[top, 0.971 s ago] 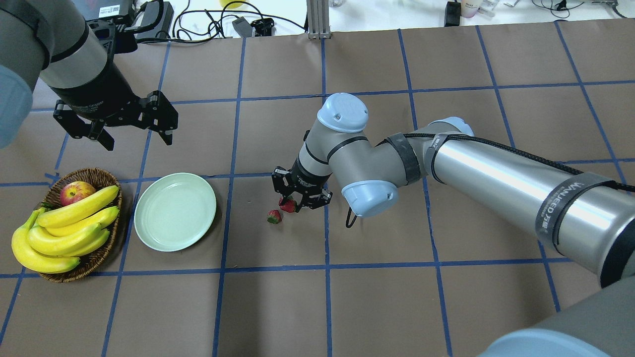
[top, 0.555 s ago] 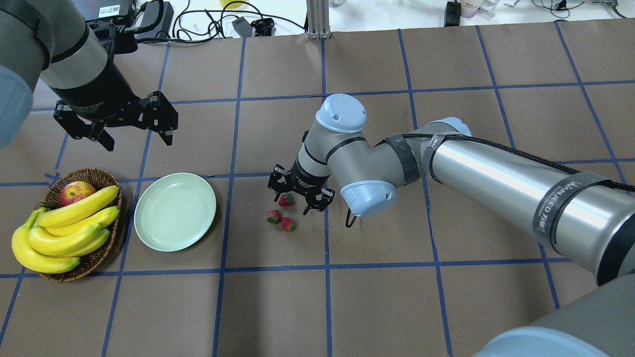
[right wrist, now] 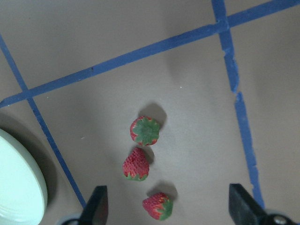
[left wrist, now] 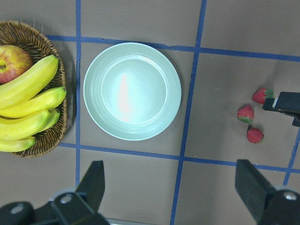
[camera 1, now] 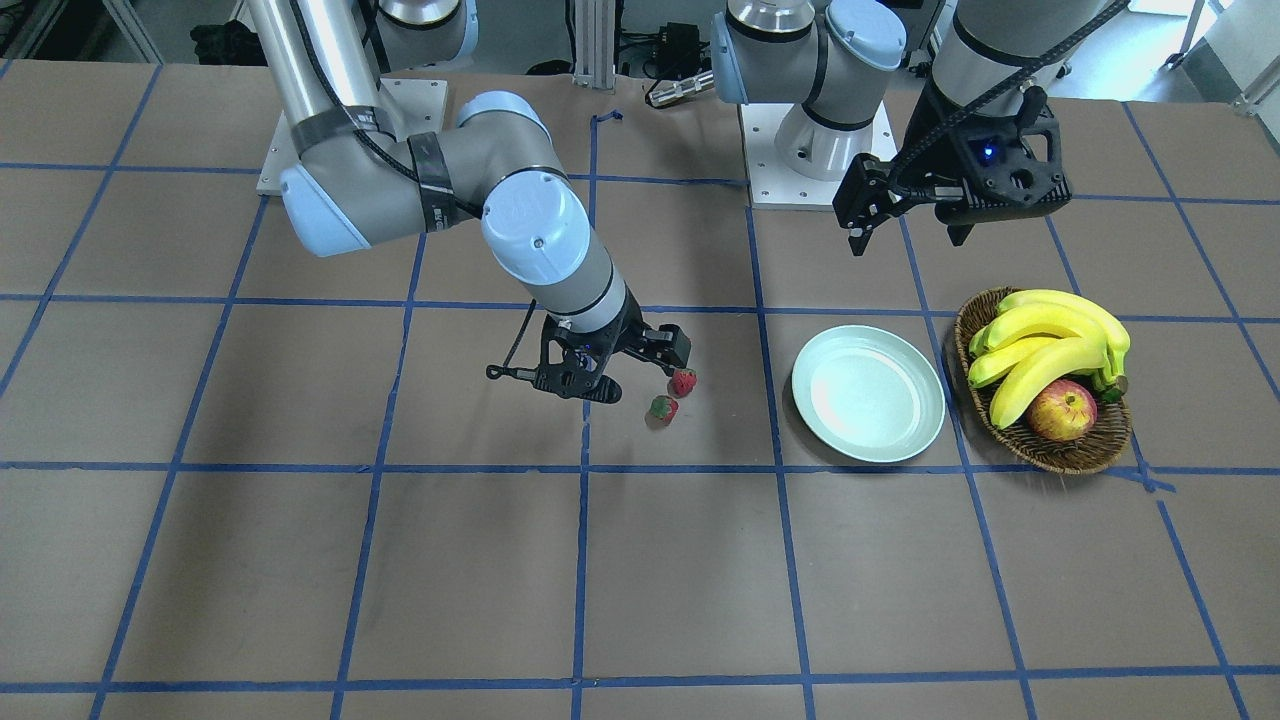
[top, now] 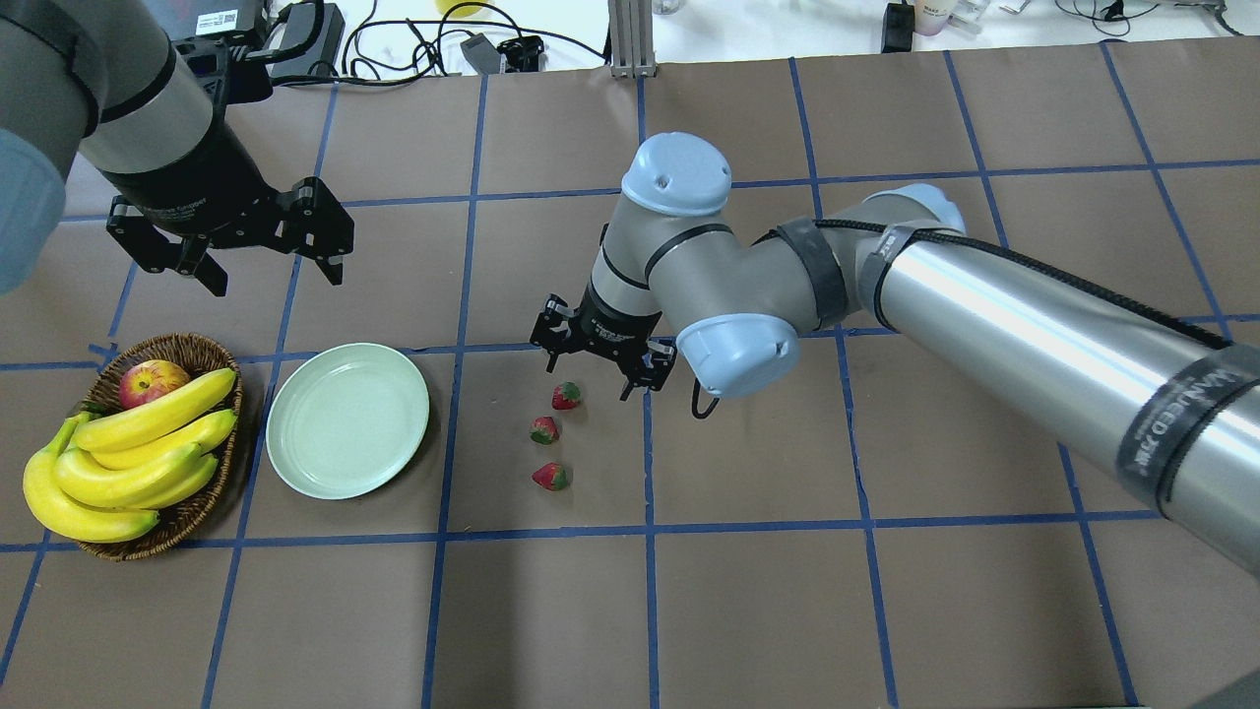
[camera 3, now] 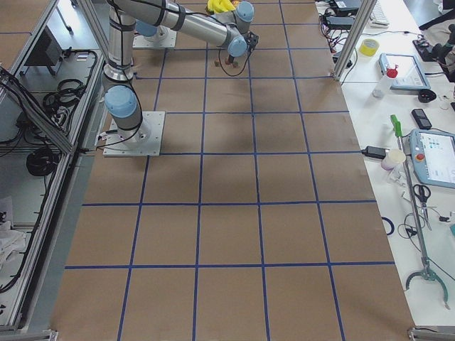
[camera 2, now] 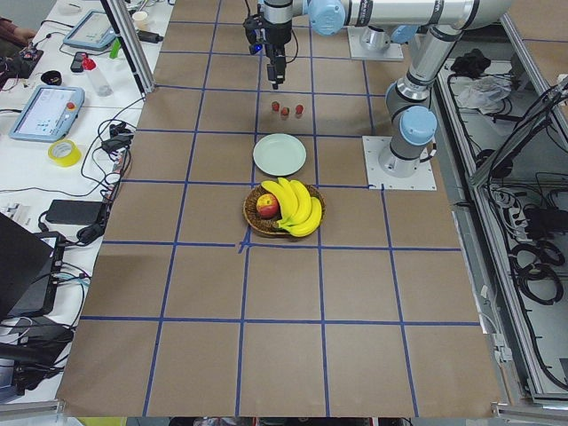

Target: Collect all strawberries into plate

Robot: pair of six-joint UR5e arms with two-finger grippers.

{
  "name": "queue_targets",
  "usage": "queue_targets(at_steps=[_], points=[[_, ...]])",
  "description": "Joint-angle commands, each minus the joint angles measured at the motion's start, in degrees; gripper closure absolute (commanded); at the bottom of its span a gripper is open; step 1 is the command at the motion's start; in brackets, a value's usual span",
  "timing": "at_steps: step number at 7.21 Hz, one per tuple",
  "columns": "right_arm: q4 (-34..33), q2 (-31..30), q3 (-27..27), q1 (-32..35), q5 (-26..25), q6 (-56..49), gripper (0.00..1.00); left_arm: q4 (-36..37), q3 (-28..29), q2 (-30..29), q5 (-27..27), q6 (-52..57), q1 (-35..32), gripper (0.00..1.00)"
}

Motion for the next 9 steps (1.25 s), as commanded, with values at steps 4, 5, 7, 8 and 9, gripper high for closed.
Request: queue_targets(at_steps=[4, 5, 7, 8, 9], points=[[32.7, -13.2, -16.2, -10.8, -9.8, -15.5, 0.0, 0.2, -0.2, -0.1, 0.0, 0.2, -0.2, 0.0], [34.5, -16.0, -17.1, -12.8, -14.2, -19.5, 0.0, 0.1, -0.2, -0.2, 0.0, 0.2, -0.1, 0.0], [33.3, -21.3, -17.0, -14.5, -17.5, -25.5, 0.0, 0.5, -1.1, -0.1, -0.3, -0.1, -0.1, 0.0], [33.1, -21.5, -16.5, -14.7, -20.8, -25.7, 0.0, 0.5, -1.7, -0.1, -0.4, -0.2, -0.1, 0.0], [29.8, -21.0, -16.3, -14.7, -24.1, -25.2, 0.0, 1.4, -1.8, -0.2, -0.3, -0.1, 0.2, 0.0]])
